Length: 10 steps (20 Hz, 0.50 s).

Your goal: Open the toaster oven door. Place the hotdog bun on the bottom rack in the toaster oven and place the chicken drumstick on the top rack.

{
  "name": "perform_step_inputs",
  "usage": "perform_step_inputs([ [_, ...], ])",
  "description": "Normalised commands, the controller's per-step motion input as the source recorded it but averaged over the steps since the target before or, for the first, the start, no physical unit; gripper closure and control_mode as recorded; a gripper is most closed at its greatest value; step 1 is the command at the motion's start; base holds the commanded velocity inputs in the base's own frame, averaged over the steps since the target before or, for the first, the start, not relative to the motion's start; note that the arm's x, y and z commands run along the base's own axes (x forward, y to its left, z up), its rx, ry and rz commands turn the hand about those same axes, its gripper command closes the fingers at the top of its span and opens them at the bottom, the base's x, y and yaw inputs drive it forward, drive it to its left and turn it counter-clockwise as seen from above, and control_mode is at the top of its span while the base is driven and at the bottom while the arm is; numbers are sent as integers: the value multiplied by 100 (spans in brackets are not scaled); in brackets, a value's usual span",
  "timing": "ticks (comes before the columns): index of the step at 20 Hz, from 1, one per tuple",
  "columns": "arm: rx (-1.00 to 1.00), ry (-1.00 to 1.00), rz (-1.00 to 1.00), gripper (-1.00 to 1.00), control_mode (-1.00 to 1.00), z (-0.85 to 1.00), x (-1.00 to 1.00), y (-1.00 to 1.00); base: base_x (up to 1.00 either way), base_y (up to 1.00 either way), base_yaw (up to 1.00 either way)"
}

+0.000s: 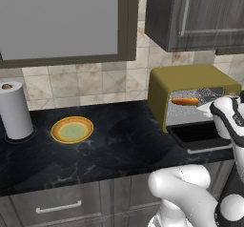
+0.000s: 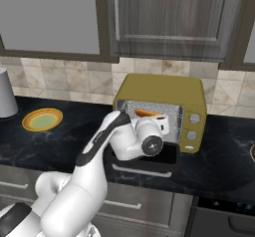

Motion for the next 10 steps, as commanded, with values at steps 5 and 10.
perform_step_inputs([
  [5,0,-13,4,-100,-100,-10,24,-18,0,0,0],
  [10,0,-15,7,-100,-100,-1,21,-15,0,0,0],
])
